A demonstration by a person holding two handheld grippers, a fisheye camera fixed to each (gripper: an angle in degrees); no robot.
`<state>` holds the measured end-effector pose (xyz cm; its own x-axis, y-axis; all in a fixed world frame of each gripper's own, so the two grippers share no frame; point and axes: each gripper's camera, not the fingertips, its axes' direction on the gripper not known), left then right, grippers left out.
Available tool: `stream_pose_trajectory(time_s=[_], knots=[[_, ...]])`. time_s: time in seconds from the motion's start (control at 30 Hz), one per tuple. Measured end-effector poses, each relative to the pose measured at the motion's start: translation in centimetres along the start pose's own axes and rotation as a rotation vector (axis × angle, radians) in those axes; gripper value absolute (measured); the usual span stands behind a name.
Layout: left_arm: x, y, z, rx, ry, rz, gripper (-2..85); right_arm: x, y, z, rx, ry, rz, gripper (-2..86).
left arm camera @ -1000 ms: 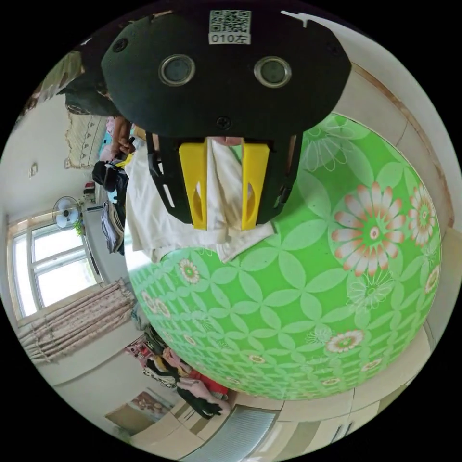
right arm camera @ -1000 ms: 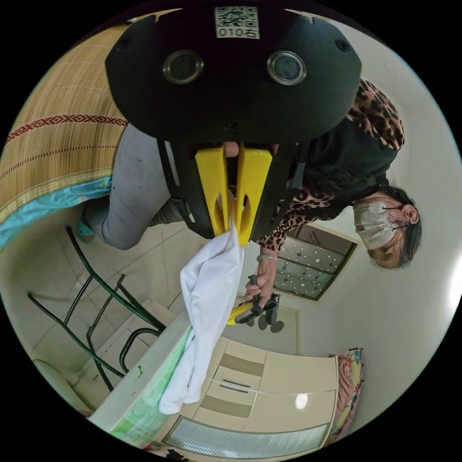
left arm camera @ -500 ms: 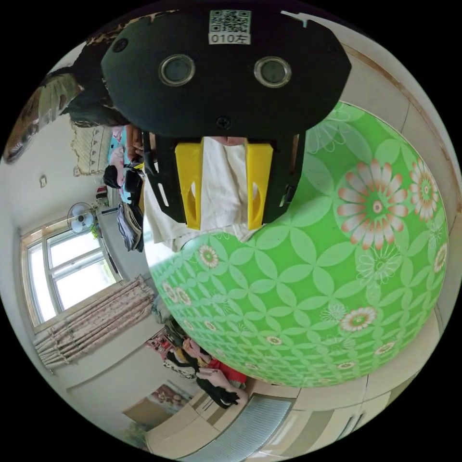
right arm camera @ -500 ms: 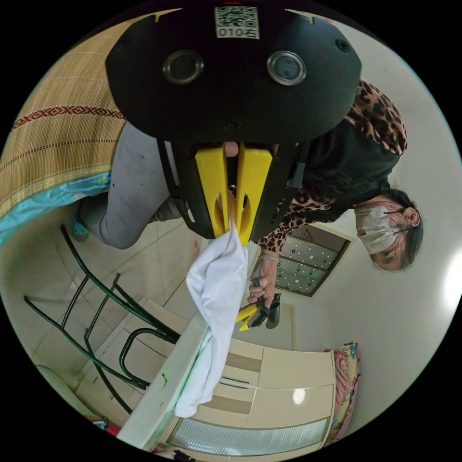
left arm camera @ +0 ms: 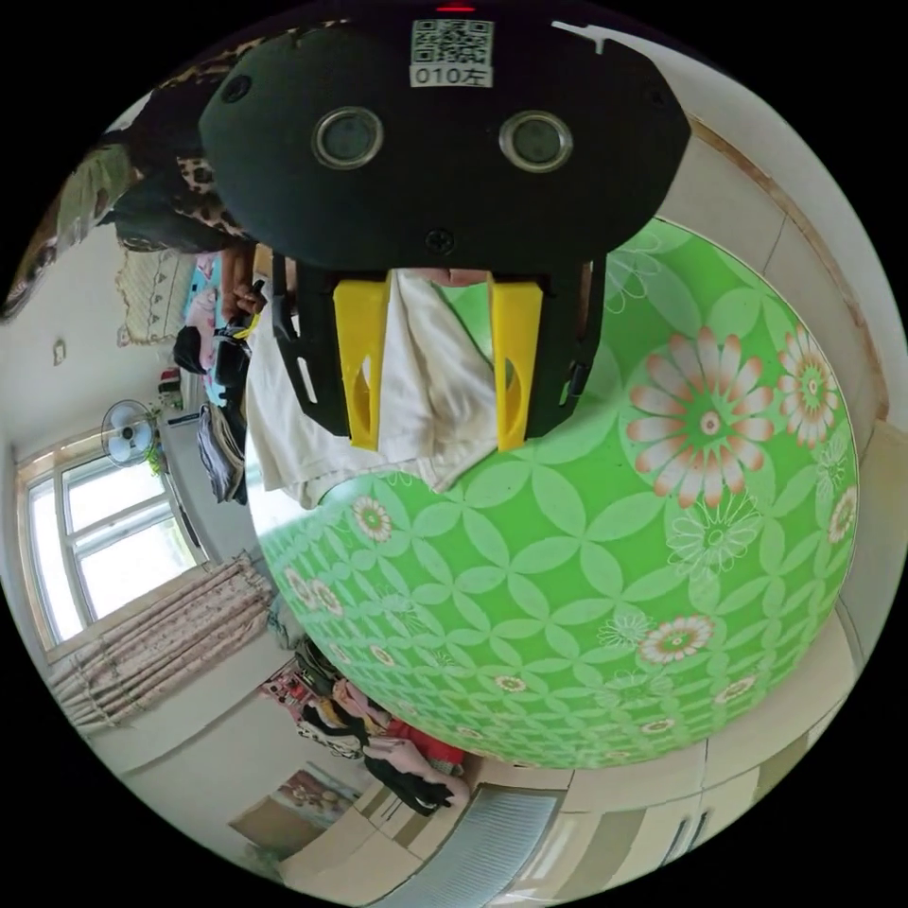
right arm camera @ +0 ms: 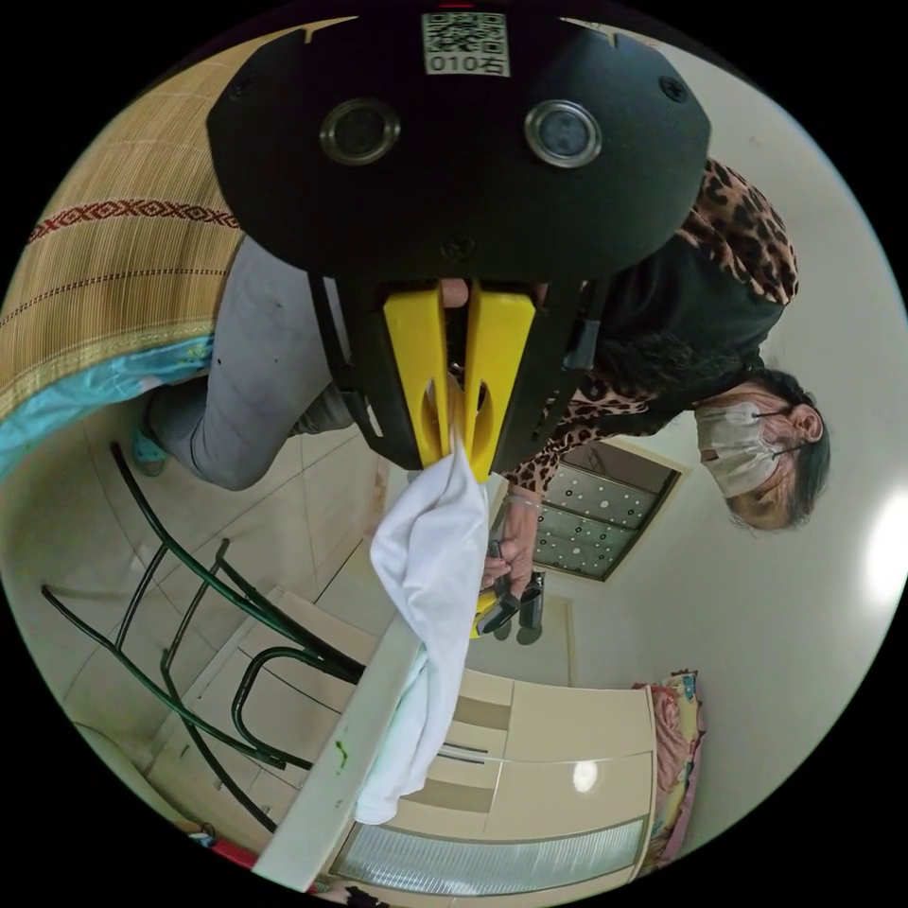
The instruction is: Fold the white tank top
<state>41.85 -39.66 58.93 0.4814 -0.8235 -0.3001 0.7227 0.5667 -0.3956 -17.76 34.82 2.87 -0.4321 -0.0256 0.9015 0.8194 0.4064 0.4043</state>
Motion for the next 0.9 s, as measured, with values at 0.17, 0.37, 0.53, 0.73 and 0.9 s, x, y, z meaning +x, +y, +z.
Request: stream_pose_trajectory(time_s=[0.17, 0.37, 0.53, 0.73, 0.9], knots=[[-2.2, -2.4, 0.4, -0.033, 0.022, 0.053, 17.0, 0.5, 0.1, 0.0, -0.001, -0.011, -0.013, 4.2], [-4.8, -6.3, 0.8, -0.179, 0.250, 0.284, 18.1, 1.7, 0.0, -0.3, -0.001, -0.040, -0.001, 4.2], [-6.1, -9.4, 1.5, -0.271, 0.354, 0.396, 18.0, 2.3, -0.4, -0.6, -0.008, -0.044, -0.006, 4.2], [-6.7, -11.8, 3.1, -0.325, 0.458, 0.481, 16.6, 2.7, -1.1, -1.3, -0.010, -0.041, -0.004, 4.2], [-6.9, -13.8, 4.3, -0.366, 0.536, 0.528, 16.5, 2.8, -1.8, -2.1, -0.010, -0.040, 0.003, 4.3]])
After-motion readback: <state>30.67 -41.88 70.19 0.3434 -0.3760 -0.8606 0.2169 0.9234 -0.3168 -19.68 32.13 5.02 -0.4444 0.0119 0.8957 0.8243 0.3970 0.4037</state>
